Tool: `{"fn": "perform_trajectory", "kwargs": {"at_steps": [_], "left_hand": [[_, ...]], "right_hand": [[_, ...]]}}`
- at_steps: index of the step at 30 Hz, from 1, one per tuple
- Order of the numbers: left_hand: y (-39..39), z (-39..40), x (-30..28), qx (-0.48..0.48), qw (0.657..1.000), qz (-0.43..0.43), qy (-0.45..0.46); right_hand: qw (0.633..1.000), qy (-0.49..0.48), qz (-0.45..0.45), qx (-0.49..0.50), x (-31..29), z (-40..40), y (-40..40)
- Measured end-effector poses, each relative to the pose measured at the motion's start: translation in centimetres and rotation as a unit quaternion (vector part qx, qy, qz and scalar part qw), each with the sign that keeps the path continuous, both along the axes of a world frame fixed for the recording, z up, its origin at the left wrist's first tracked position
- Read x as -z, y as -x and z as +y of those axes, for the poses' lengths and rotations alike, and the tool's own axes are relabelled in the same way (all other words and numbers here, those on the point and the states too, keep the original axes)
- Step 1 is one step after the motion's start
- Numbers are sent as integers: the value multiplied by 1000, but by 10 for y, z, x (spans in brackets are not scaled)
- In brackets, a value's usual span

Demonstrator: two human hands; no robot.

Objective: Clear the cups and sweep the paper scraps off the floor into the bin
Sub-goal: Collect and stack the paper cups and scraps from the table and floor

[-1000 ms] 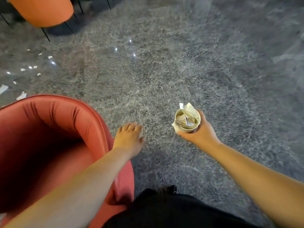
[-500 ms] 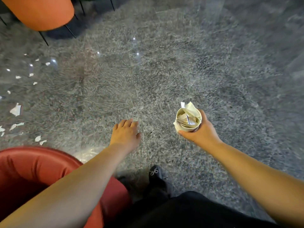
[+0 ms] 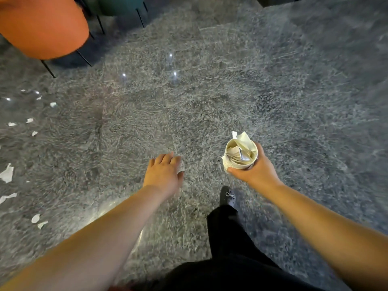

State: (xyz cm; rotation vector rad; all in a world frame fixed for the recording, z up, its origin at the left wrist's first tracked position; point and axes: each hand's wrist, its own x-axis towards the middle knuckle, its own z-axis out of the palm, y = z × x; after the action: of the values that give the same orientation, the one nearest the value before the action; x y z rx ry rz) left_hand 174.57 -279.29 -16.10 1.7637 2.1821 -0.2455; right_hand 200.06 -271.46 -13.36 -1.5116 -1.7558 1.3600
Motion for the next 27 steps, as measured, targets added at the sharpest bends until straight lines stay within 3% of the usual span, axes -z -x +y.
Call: {"fn": "perform_trajectory", "kwargs": {"at_steps": [14,27], "left_hand": [[57,298,-13,-33,999,10,6],[163,574,-8,16,1000,9,11]], "right_hand": [[999,-19,-10,-28,-22,316,59],[1000,-10,-3,26,-9,560,159]]}}
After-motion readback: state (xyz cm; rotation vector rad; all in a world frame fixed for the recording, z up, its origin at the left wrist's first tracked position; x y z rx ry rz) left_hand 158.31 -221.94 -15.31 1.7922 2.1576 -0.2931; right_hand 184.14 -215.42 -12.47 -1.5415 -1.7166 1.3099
